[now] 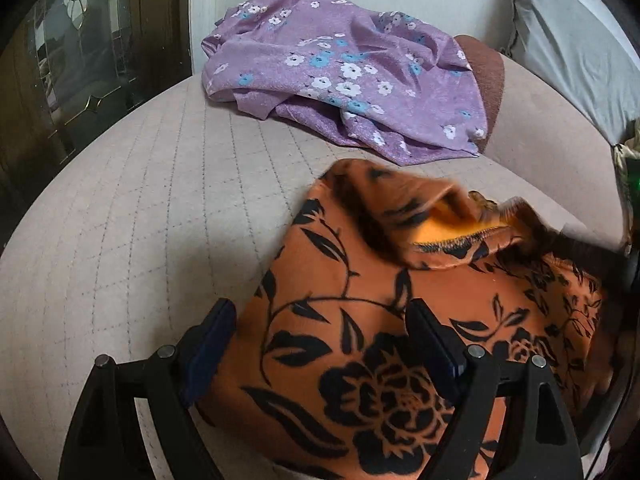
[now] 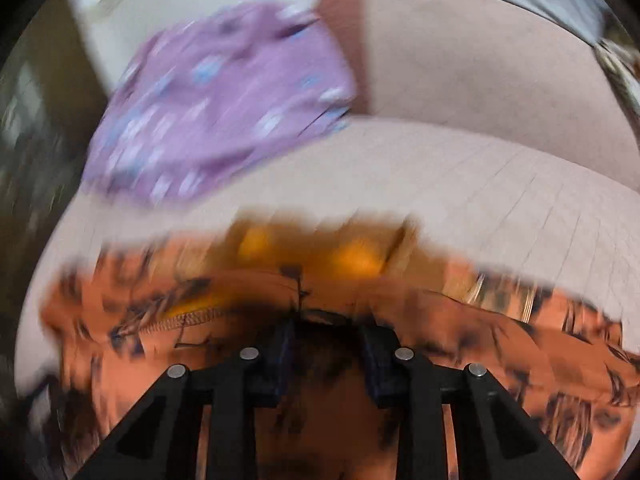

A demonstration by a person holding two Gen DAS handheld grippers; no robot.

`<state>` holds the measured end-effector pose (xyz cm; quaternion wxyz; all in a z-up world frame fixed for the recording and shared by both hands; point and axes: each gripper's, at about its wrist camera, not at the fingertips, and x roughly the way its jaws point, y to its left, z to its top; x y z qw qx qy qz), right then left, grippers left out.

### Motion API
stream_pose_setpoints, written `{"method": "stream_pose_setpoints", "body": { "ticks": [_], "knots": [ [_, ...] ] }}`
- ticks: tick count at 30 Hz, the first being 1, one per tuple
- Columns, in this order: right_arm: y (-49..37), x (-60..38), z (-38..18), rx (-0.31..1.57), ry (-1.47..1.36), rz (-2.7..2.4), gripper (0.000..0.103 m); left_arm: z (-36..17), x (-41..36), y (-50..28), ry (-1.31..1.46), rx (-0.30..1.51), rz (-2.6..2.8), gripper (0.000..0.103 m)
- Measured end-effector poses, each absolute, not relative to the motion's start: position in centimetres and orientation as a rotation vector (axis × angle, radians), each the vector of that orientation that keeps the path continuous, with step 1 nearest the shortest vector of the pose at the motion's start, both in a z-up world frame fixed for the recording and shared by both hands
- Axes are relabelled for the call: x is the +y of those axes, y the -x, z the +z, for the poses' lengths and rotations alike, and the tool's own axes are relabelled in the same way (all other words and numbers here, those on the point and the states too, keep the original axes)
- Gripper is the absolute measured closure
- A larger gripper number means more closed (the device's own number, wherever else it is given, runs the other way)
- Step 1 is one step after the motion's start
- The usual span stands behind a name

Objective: Fold small clothes

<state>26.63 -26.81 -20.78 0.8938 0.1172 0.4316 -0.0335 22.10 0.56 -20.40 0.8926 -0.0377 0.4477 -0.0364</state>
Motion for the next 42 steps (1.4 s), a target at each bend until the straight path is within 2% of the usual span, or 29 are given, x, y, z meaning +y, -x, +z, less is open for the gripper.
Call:
{"method": "stream_pose_setpoints", "body": {
  "ticks": [3,6,10,13,16,19,22,25,32,35,38,42],
  "knots": [
    [-26.2,-31.1,-18.7,0.772,-0.425,-0.151,0.071,-20.3,1.7,-22.7,0.099,0.931,-0.046,0.016],
    [-23.4,-33.4,-17.4,0.732,-0.414,-0.17,0.07,-20.1,2.8,-23.0,0.114,0.928,-0.001,0.016],
    [-18.3,-37.2,-17.6,0.779,-0.348,-0.25,0.07,-20.1,3.3,-22.7,0.109,0.938,0.043,0.016],
    [-15.2,-42.1,-19.9,0.866,-0.359,-0.366,0.07,-20.1,3.6,-22.5,0.106,0.934,0.066,0.016],
    [-15.2,-45.8,-22.6,0.937,-0.422,-0.413,0.07,-20.3,3.5,-22.6,0.082,0.94,0.078,0.016],
    [-16.5,-46.7,-22.7,0.933,-0.459,-0.478,0.069,-20.6,3.4,-22.9,0.059,0.953,0.087,0.016],
    [-18.0,-42.7,-20.2,0.869,-0.434,-0.341,0.069,-20.4,3.8,-23.1,0.073,0.951,0.096,0.016],
    [-19.6,-35.7,-19.2,0.922,-0.376,-0.083,0.069,-20.3,4.1,-23.5,0.082,0.956,0.102,0.016],
    [-24.3,-21.1,-21.5,1.023,-0.314,0.337,0.069,-20.6,4.7,-23.9,0.093,0.985,0.09,0.016],
    [-28.0,-19.8,-21.4,0.97,-0.387,0.264,0.069,-20.7,4.8,-24.3,0.1,0.99,0.089,0.016],
    [-30.8,-21.4,-20.2,0.839,-0.523,0.152,0.069,-20.7,5.0,-24.6,0.101,0.988,0.092,0.016],
    [-30.6,-23.6,-19.0,0.774,-0.607,0.135,0.069,-20.6,5.6,-24.9,0.123,0.986,0.107,0.016]
  ]
}}
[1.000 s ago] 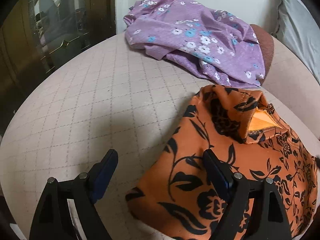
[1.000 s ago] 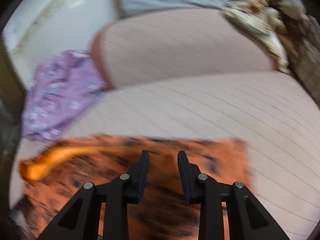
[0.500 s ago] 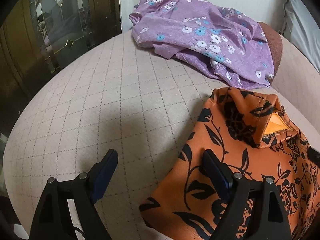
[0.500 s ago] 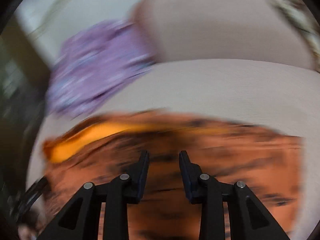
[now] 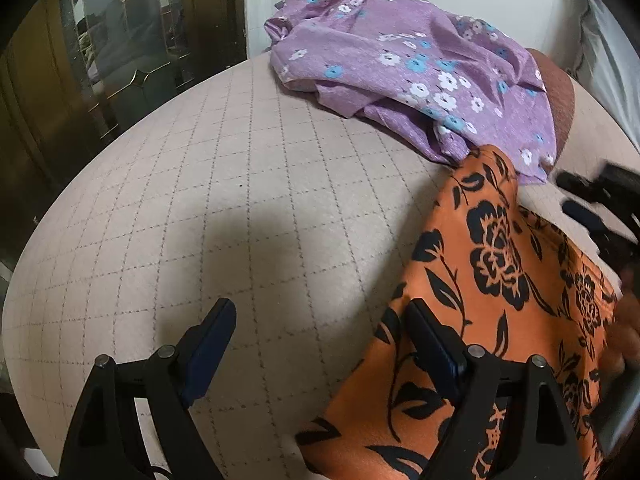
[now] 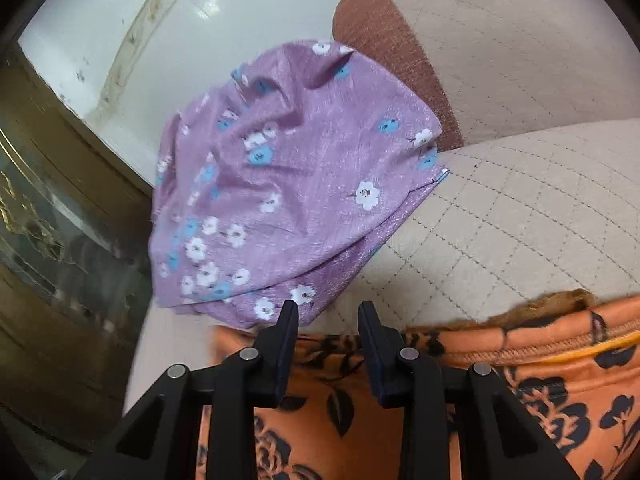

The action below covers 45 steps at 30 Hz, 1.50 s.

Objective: Fold small clothes

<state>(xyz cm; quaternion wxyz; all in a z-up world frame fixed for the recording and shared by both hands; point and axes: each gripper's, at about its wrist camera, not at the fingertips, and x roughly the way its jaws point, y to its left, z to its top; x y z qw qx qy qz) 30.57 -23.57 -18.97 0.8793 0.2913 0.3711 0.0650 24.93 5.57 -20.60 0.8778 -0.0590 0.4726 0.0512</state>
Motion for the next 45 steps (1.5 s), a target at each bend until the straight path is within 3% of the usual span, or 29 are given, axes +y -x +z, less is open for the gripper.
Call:
{"method": "stream_pose_setpoints", "body": {
  "ticks": [6,20,27,32,37,45],
  "knots": [
    [-23.4,-22.7,-18.9,0.869,-0.442,0.24,0.069,-20.2,5.2,-24.5,0.101,0.972,0.1,0.016],
    [-4.9,-32.6,-21.3,1.007,-0.258,-0.125,0.068,-20.0,-0.3,-21.9,-0.073,0.931,-0.022,0.016],
    [-5.3,-34.4,-20.9,0.995,-0.331,-0.111,0.067,-21.1,-3.2,-20.3,-0.232,0.889,-0.048,0.016],
    [-5.6,-37.8,-19.8,0.909,-0.402,-0.197,0.067,-21.2,-3.1,-20.9,-0.203,0.899,-0.057,0.016],
    [-7.4,-41.3,-22.9,0.985,-0.518,-0.262,0.067,-21.4,-3.3,-20.9,-0.22,0.888,-0.062,0.016],
    [-9.5,-41.2,-21.4,0.932,-0.473,-0.254,0.065,-21.4,-3.5,-20.9,-0.242,0.871,-0.07,0.016]
  ]
}}
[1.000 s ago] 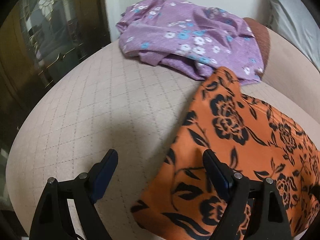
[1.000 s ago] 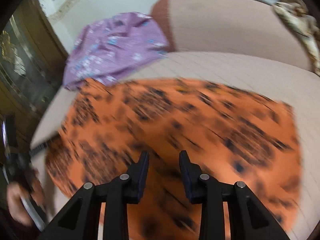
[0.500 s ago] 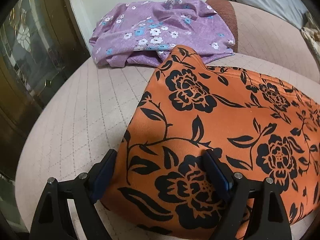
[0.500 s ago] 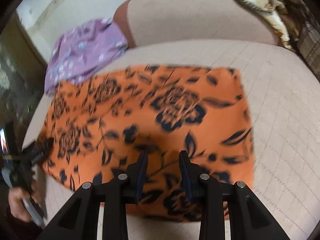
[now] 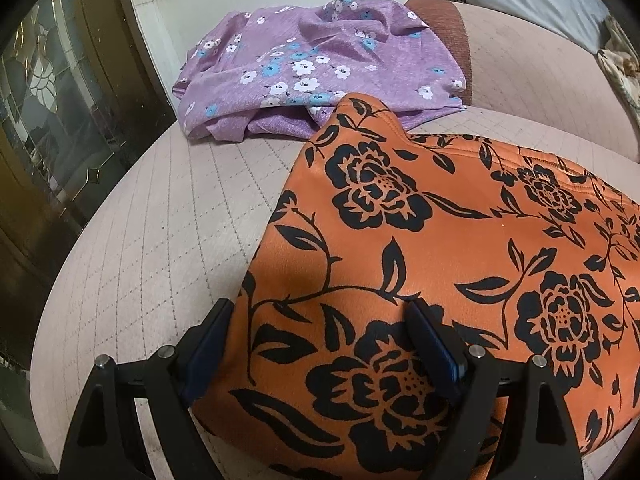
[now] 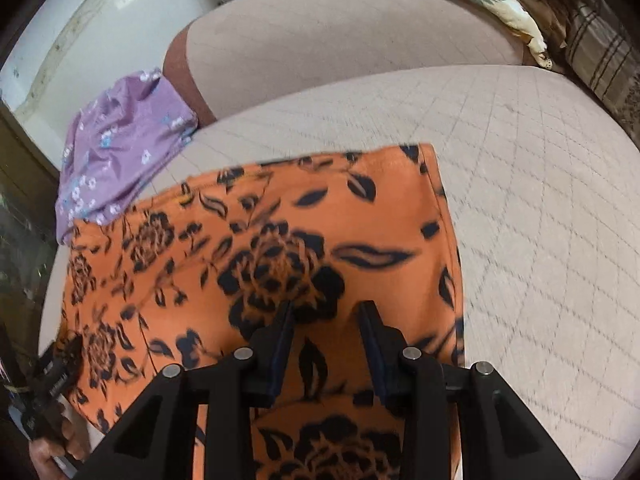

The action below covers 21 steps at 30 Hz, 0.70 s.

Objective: Fold small clothes

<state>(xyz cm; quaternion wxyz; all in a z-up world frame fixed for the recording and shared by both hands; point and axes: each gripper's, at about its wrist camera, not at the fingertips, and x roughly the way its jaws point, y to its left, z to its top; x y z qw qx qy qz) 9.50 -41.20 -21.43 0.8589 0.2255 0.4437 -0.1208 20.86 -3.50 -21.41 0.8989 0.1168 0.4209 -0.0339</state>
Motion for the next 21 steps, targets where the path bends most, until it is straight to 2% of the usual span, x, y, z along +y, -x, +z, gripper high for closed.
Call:
{"method": "stream_pose_setpoints", "body": {
  "ticks": [4,15,21],
  "knots": [
    [-10.0,-42.3,-22.1,0.928,-0.528,-0.262,0.065,-21.4,-3.5,-20.8,-0.247,0.865,-0.066,0.016],
    [-12.2,-41.2,-22.6,0.937,-0.374,-0.276,0.064,-21.6,-3.7,-20.9,-0.252,0.86,-0.061,0.014],
    [-11.4,-41.8,-21.8,0.922,-0.444,-0.254,0.064,-21.6,-3.1,-21.0,-0.219,0.88,-0.058,0.011]
  ]
}}
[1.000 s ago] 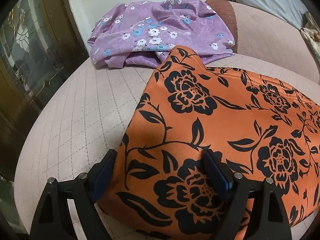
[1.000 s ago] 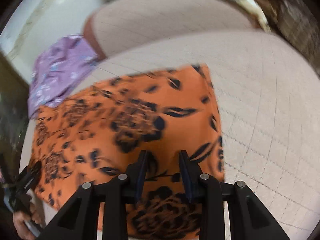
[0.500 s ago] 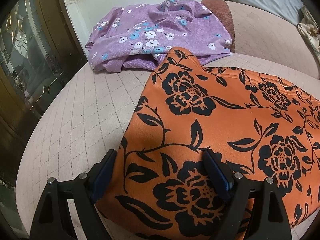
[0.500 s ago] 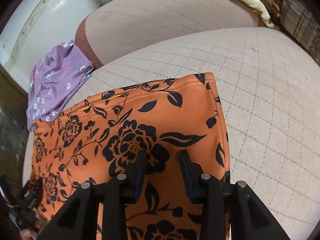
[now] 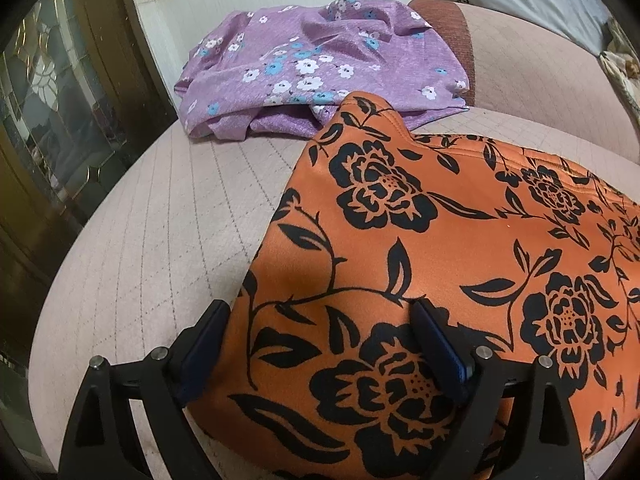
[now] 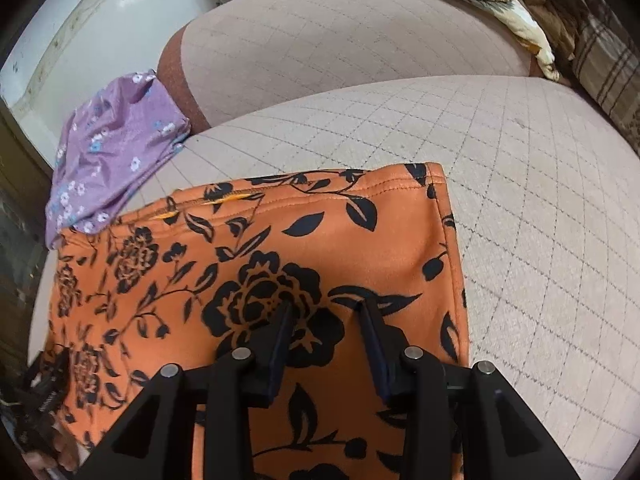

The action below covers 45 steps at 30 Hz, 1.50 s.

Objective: Fold small clothes

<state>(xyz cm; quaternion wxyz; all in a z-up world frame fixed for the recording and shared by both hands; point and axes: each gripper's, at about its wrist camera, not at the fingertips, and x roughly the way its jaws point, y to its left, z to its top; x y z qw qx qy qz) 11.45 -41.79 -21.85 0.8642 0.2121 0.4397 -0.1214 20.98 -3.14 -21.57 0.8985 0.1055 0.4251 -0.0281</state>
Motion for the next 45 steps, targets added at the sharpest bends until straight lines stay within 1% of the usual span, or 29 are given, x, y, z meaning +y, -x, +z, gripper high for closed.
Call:
{"method": "stream_pose_setpoints", "body": {
  "ticks": [2,7,8,9,10,14,16,19,23,30,35,40,45],
  "knots": [
    [-11.1,-41.6,-21.3,0.914,-0.485,-0.222,0.064,-21.1,-2.6,-20.5,-0.192,0.898,-0.055,0.011],
    [-9.4,-39.7,-19.4,0.859,-0.518,-0.136,0.064,-19.9,-1.3,-18.0,-0.164,0.866,-0.04,0.012],
    [-9.1,-39.2,-19.3,0.865,-0.518,-0.116,0.059,-20.0,-0.9,-17.8,-0.167,0.877,-0.018,0.012],
    [-8.9,-38.9,-19.4,0.874,-0.523,-0.104,0.05,-20.3,-0.7,-17.7,-0.168,0.892,0.003,0.012],
    [-8.6,-38.5,-19.8,0.895,-0.537,-0.091,0.048,-20.8,-0.3,-17.8,-0.163,0.92,0.024,0.011],
    [-8.1,-37.3,-22.3,1.036,-0.546,-0.092,0.048,-21.4,0.8,-18.0,-0.092,0.972,0.027,0.011],
    [-7.6,-37.0,-22.0,1.013,-0.527,-0.094,0.048,-21.1,1.1,-17.5,-0.065,0.971,0.028,0.011],
    [-6.0,-37.3,-20.9,0.975,-0.62,-0.074,0.048,-21.0,2.0,-16.4,-0.006,0.979,0.027,0.011],
    [-4.2,-38.1,-19.6,0.928,-0.659,-0.074,0.048,-20.3,2.7,-15.0,0.023,0.957,0.027,0.011],
    [1.1,-39.7,-19.8,0.876,-0.871,-0.025,0.047,-20.1,3.7,-13.5,0.15,1.0,-0.051,0.011],
    [3.7,-39.2,-21.9,0.896,-1.036,-0.012,0.043,-20.1,3.7,-13.3,0.261,1.014,-0.155,0.011],
    [3.5,-39.0,-24.8,0.936,-1.138,-0.046,0.042,-21.5,4.2,-14.8,0.374,1.066,-0.169,0.011],
    [2.5,-40.2,-27.5,0.847,-1.32,-0.043,0.039,-22.0,3.7,-16.7,0.411,1.045,-0.187,0.011]
  ]
}}
